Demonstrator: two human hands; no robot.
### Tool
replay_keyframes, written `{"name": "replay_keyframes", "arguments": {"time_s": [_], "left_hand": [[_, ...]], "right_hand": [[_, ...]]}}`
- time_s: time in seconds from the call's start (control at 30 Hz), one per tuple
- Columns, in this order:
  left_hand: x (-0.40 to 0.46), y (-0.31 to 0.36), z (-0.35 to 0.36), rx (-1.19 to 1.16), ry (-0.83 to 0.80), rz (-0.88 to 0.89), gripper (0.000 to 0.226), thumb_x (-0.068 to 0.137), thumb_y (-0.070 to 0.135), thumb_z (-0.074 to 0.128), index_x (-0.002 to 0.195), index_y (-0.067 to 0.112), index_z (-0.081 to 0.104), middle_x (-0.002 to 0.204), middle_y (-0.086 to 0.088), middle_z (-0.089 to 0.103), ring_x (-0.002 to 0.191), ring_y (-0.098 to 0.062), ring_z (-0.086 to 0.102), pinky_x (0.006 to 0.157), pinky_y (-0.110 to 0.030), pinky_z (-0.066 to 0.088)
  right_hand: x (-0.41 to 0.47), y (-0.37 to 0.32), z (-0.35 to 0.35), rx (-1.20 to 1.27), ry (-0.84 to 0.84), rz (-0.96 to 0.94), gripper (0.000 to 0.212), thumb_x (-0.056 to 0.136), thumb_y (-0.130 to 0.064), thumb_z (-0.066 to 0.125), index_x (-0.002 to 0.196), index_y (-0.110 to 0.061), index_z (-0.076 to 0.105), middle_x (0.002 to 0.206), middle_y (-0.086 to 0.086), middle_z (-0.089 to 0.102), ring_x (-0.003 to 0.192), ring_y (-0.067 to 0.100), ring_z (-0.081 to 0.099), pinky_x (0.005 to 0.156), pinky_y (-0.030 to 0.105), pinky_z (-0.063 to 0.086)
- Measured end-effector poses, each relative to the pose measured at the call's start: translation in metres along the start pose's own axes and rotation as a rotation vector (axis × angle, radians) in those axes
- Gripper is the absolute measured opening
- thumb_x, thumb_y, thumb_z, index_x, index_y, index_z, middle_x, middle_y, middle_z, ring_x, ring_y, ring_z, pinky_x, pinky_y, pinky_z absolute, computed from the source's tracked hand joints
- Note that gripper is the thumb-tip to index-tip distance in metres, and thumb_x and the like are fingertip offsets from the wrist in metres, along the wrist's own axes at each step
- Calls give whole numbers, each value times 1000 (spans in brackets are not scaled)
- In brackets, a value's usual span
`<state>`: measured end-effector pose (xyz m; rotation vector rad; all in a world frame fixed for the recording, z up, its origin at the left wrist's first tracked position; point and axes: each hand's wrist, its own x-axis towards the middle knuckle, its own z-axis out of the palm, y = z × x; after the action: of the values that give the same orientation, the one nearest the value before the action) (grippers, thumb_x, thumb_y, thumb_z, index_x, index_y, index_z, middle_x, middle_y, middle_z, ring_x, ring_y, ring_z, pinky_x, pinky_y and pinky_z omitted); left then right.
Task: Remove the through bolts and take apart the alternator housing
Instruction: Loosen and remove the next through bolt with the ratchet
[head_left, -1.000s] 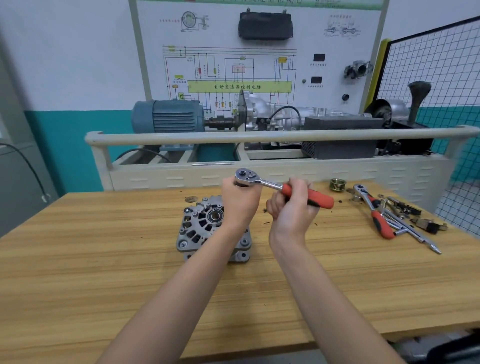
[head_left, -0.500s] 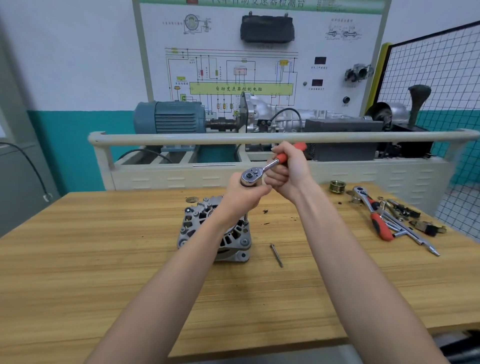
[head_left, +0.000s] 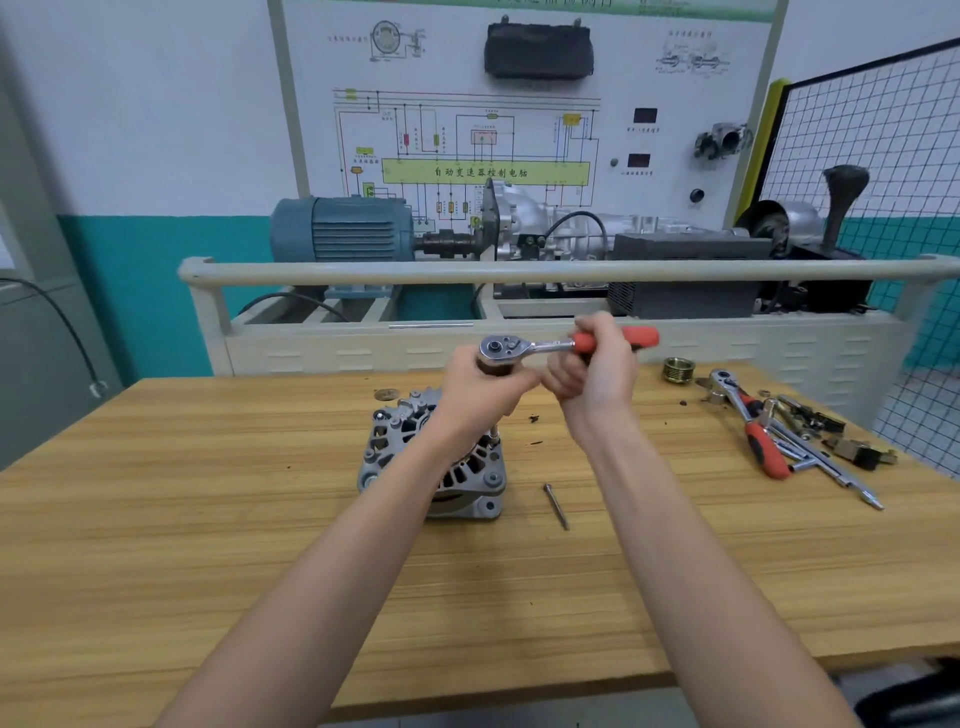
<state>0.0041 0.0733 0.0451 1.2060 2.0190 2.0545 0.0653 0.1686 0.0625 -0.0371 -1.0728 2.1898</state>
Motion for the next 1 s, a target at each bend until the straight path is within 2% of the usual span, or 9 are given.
{"name": "replay_keyframes", "arguments": {"time_s": [0.13,0.2,0.3,0.43,0.5,0.63,0.77,0.93,1.0], "left_hand": [[4,12,-13,66,-277,9,36,82,-7,61,51,8,49,46,0,49,51,-18,52,61,-25,44],[6,15,-8,4,-300,-7,41,83,-10,58,50,10,45,44,-2,43,45,-19,48,55,-25,42],[5,11,1,-58,-164,-35,46,84,-15,54,51,13,37,46,1,32,36,-10,28,42,-20,26],[6,5,7,-73,47,17,34,82,-16,51,61,9,43,52,-1,32,44,-11,27,46,-25,23],[6,2,15,-52,179,29,39,81,-12,56,56,11,39,50,0,33,46,-8,28,46,-25,24],[5,-5,25,-39,285,43,50,79,-10,59,51,21,31,43,13,30,43,-2,24,43,-18,21],[4,-3,10,-21,73,4,41,79,-8,60,52,16,40,44,11,37,43,-5,31,45,-21,28],[10,9,-14,60,-310,-7,40,82,-3,64,48,14,51,45,1,51,50,-17,50,60,-26,44],[13,11,-11,42,-346,-53,45,83,-4,63,46,17,48,41,4,45,43,-14,45,53,-22,41]], "right_hand": [[32,-20,2,-140,-265,278,56,91,-16,37,35,-23,32,30,-8,18,27,6,13,36,16,9],[40,-23,5,-153,-298,327,56,90,-16,37,35,-23,32,30,-8,19,27,6,13,36,17,7],[36,-18,10,-117,-217,272,56,90,-14,39,35,-23,31,31,-8,19,27,7,13,34,16,9],[5,4,5,34,67,-13,41,88,-9,46,50,-18,33,35,-7,21,31,8,15,34,16,16],[-17,17,2,82,164,-174,33,87,-8,49,58,-16,34,38,-6,24,33,10,18,37,18,19],[-38,26,-3,106,172,-285,29,86,-11,50,64,-16,31,37,-6,26,34,11,19,39,19,22],[-15,8,-8,49,67,-113,45,89,-8,46,48,-20,36,35,-7,22,32,9,16,36,17,18],[32,-23,-1,-144,-234,261,58,92,-15,39,35,-23,32,31,-8,18,28,7,14,34,16,11],[41,-26,3,-169,-276,321,60,92,-17,38,33,-22,30,30,-7,18,27,7,13,35,17,10]]}}
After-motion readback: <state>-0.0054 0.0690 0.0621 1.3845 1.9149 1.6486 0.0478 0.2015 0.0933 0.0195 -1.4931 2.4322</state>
